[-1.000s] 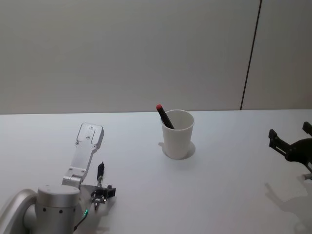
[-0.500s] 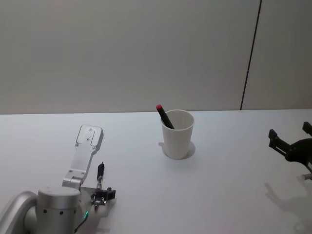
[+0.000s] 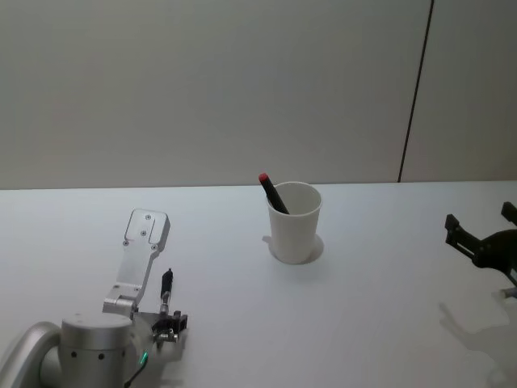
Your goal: Place the pen into the pen holder.
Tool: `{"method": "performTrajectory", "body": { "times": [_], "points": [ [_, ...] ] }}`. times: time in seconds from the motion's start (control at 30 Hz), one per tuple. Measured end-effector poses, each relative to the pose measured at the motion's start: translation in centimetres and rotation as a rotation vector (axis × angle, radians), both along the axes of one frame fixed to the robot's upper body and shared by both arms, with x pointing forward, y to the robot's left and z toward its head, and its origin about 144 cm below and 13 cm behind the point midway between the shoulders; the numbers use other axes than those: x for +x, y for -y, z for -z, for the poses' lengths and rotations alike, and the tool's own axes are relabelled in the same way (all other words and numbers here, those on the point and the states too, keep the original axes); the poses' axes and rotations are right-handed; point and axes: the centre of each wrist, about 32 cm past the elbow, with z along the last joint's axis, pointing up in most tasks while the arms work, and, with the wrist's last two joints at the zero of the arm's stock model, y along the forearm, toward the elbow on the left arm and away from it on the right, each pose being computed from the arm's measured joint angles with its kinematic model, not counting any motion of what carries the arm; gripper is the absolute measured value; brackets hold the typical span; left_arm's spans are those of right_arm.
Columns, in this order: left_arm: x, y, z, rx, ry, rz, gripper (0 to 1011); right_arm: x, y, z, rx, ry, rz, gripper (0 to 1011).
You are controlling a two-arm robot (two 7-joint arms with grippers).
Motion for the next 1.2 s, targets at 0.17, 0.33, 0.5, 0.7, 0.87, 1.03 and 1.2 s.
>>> {"method": "performTrajectory", "body": {
  "times": [0.17, 0.33, 0.5, 0.7, 0.87, 1.03, 1.2],
  "points": [
    [-0.01, 0.07, 0.01, -0.006, -0.007, 0.000, 647, 0.00, 0.00, 0.00, 0.000, 0.000, 0.000, 1001],
    [-0.01, 0.13, 0.08, -0.007, -0.019, -0.001, 504, 0.00, 0.00, 0.00, 0.000, 0.000, 0.000, 1001],
    [-0.01, 0.19, 0.10, -0.005, -0.027, -0.003, 451, 0.00, 0.00, 0.00, 0.000, 0.000, 0.000, 1001],
    [0.02, 0.22, 0.14, -0.005, -0.036, -0.004, 414, 0.00, 0.00, 0.00, 0.000, 0.000, 0.000, 1001],
    [0.05, 0.20, 0.20, -0.006, -0.041, -0.004, 377, 0.00, 0.00, 0.00, 0.000, 0.000, 0.000, 1001],
    [0.11, 0.12, 0.24, -0.008, -0.043, -0.006, 342, 0.00, 0.00, 0.00, 0.000, 0.000, 0.000, 1001],
    [0.25, -0.09, 0.25, -0.008, -0.042, -0.011, 312, 0.00, 0.00, 0.00, 0.000, 0.000, 0.000, 1001]
  ]
}}
